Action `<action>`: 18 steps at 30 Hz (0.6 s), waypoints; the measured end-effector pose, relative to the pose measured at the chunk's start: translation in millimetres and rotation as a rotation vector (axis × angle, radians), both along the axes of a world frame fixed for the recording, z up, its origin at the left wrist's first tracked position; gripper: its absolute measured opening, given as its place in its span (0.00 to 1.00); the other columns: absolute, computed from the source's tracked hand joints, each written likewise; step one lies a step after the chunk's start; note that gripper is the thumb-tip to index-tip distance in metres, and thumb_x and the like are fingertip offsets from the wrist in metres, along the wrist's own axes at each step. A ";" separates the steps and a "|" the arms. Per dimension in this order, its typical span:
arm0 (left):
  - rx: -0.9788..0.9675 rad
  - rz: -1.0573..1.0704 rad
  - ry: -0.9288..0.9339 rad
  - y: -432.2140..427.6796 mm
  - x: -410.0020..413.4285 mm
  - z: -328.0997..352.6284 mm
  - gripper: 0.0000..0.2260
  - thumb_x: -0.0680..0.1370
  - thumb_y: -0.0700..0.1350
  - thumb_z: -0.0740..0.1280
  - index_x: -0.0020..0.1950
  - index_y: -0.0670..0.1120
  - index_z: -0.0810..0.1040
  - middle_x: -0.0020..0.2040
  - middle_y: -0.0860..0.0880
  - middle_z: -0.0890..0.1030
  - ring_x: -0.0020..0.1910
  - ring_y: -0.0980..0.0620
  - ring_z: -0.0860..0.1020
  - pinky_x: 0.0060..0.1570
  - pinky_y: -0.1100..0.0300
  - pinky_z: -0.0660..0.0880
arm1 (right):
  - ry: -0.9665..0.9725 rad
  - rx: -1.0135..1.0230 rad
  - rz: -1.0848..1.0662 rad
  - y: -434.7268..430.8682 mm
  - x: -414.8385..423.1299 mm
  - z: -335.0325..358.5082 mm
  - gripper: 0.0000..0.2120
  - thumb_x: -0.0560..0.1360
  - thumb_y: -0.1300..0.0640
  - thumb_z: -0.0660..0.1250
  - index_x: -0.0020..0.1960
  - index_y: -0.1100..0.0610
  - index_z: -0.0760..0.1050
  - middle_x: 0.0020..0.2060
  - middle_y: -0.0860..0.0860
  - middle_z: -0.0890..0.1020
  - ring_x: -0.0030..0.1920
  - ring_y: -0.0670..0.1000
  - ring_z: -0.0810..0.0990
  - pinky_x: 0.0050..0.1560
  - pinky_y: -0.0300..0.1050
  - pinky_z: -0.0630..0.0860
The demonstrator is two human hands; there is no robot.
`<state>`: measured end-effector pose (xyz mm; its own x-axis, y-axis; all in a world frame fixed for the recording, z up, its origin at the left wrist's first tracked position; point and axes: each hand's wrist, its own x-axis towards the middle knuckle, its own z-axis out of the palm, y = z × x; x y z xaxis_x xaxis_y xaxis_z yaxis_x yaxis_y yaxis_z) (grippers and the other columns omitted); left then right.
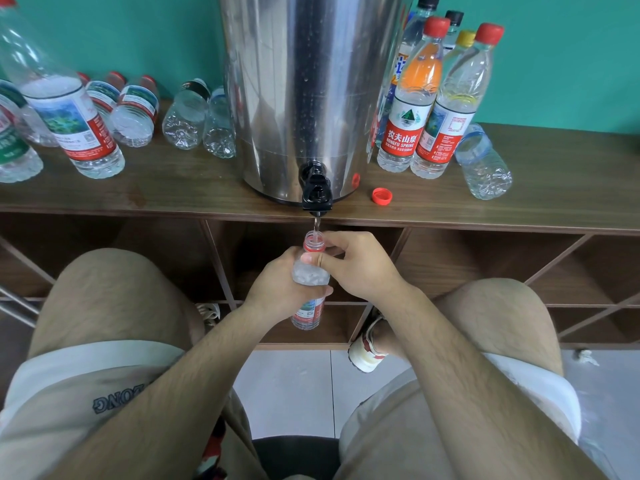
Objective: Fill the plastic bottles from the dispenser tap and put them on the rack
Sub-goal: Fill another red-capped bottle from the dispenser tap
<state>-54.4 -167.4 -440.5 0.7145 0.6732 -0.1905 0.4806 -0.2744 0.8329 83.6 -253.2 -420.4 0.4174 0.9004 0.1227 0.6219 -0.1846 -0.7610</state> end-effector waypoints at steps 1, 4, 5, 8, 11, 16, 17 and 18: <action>0.000 -0.001 -0.001 -0.1 0.0 0.0 0.30 0.74 0.48 0.79 0.73 0.48 0.73 0.65 0.48 0.81 0.65 0.48 0.79 0.68 0.44 0.76 | 0.000 -0.002 0.000 -0.1 -0.1 -0.3 0.15 0.78 0.45 0.73 0.62 0.49 0.85 0.52 0.44 0.87 0.52 0.43 0.84 0.53 0.45 0.82; 0.013 -0.001 0.006 -0.2 0.3 -0.1 0.29 0.74 0.48 0.79 0.73 0.49 0.73 0.65 0.49 0.81 0.64 0.48 0.80 0.68 0.44 0.77 | 0.002 -0.007 -0.003 0.8 -0.7 -0.5 0.15 0.78 0.44 0.73 0.62 0.49 0.85 0.52 0.44 0.87 0.53 0.43 0.84 0.54 0.45 0.82; 0.019 -0.002 0.009 0.0 0.4 -0.1 0.29 0.74 0.48 0.79 0.73 0.49 0.73 0.65 0.49 0.81 0.64 0.48 0.80 0.68 0.44 0.77 | 0.000 -0.008 -0.003 1.1 -0.8 -0.4 0.16 0.78 0.44 0.73 0.63 0.49 0.85 0.53 0.44 0.87 0.53 0.43 0.84 0.55 0.45 0.82; 0.030 -0.001 0.013 0.2 1.1 -0.6 0.29 0.74 0.48 0.79 0.73 0.49 0.73 0.65 0.48 0.81 0.64 0.47 0.80 0.68 0.44 0.77 | 0.005 -0.011 -0.006 1.6 -0.9 -0.6 0.16 0.78 0.45 0.74 0.63 0.50 0.85 0.53 0.45 0.87 0.53 0.44 0.84 0.56 0.48 0.83; 0.043 0.003 0.026 0.3 1.0 -1.6 0.29 0.74 0.49 0.79 0.72 0.49 0.73 0.65 0.49 0.81 0.63 0.48 0.80 0.67 0.46 0.77 | 0.001 -0.015 -0.012 1.8 -0.9 -1.3 0.17 0.78 0.44 0.74 0.63 0.50 0.84 0.54 0.45 0.87 0.53 0.44 0.84 0.57 0.50 0.83; 0.043 0.011 0.029 0.7 0.2 -2.8 0.29 0.73 0.49 0.80 0.71 0.49 0.73 0.64 0.49 0.81 0.63 0.49 0.80 0.66 0.47 0.78 | 0.009 -0.016 -0.014 1.9 -0.7 -1.8 0.16 0.78 0.45 0.74 0.63 0.50 0.85 0.53 0.45 0.87 0.53 0.44 0.84 0.57 0.51 0.83; 0.049 0.009 0.031 0.7 0.0 -2.9 0.29 0.73 0.49 0.80 0.71 0.49 0.74 0.63 0.49 0.81 0.62 0.49 0.80 0.66 0.47 0.78 | 0.010 -0.013 -0.014 2.1 -0.5 -2.0 0.16 0.78 0.45 0.74 0.63 0.50 0.85 0.53 0.45 0.87 0.53 0.44 0.84 0.57 0.51 0.83; 0.054 0.008 0.032 0.6 0.0 -2.9 0.29 0.73 0.49 0.80 0.71 0.49 0.74 0.63 0.49 0.81 0.62 0.49 0.80 0.66 0.47 0.78 | 0.008 -0.011 -0.013 2.2 -0.5 -2.3 0.16 0.78 0.45 0.74 0.62 0.50 0.85 0.53 0.45 0.87 0.53 0.44 0.84 0.57 0.51 0.83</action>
